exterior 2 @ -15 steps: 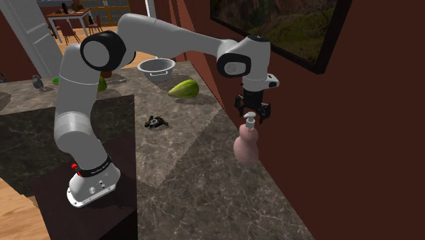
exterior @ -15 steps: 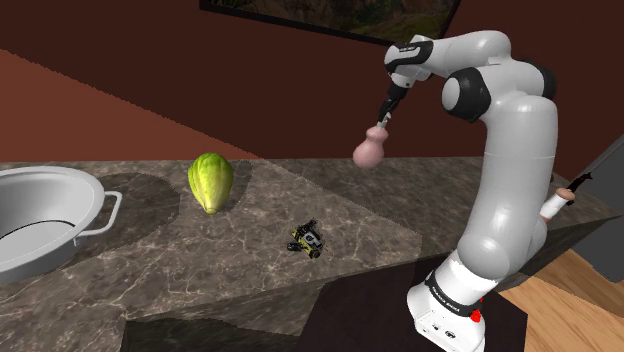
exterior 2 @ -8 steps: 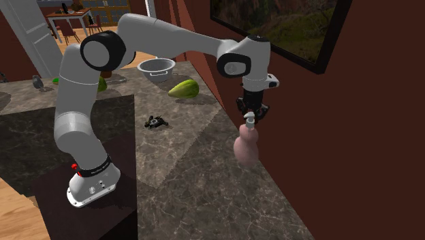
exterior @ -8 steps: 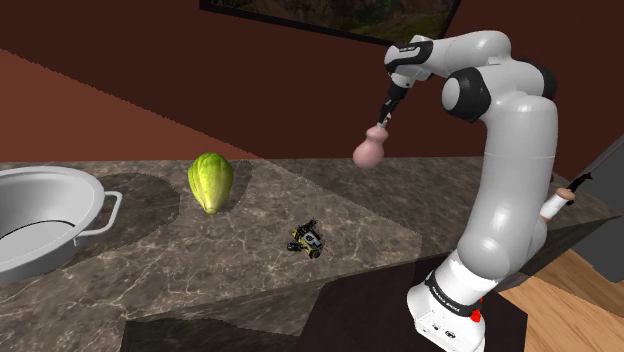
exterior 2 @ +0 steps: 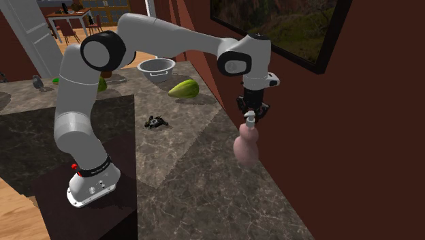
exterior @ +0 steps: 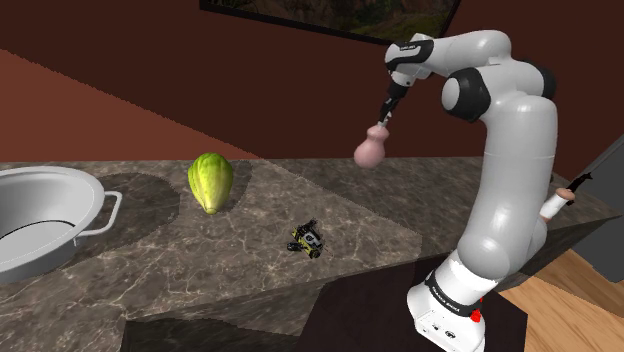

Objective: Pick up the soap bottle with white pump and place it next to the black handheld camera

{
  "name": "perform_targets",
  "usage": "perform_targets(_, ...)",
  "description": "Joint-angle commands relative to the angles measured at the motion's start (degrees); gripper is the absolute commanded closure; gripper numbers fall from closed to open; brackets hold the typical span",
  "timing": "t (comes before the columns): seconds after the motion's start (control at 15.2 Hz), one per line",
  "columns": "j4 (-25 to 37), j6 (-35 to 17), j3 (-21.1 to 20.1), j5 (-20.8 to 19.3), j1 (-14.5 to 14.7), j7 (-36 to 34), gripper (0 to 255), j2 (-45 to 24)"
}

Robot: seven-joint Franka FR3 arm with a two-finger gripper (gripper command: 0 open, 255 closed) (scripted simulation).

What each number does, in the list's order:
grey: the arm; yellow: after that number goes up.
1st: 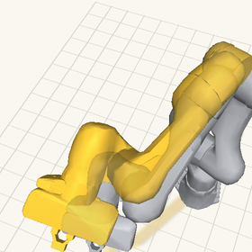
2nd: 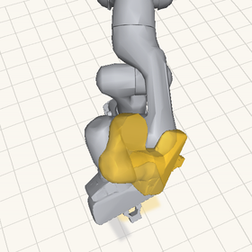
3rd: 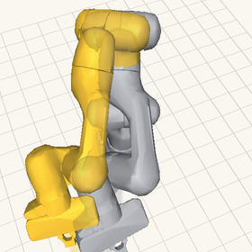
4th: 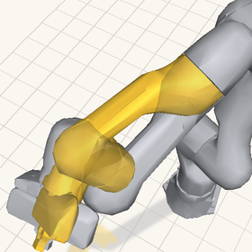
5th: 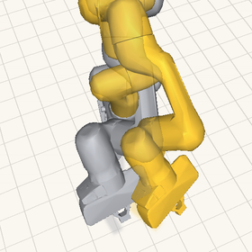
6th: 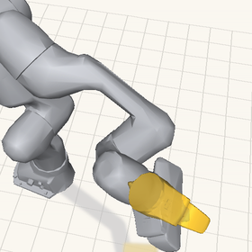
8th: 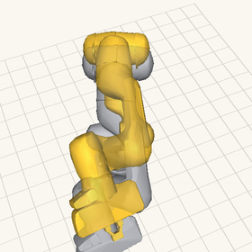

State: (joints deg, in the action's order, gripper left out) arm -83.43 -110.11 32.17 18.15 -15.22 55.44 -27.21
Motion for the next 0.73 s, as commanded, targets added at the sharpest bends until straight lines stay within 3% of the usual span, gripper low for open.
perform_targets(0.0,0.8,1.2,0.2,-0.3,0.0,-0.2,255,0.5)
perform_targets(0.66,8.3,8.7,0.5,-0.8,-1.0,-1.2,255,0.7)
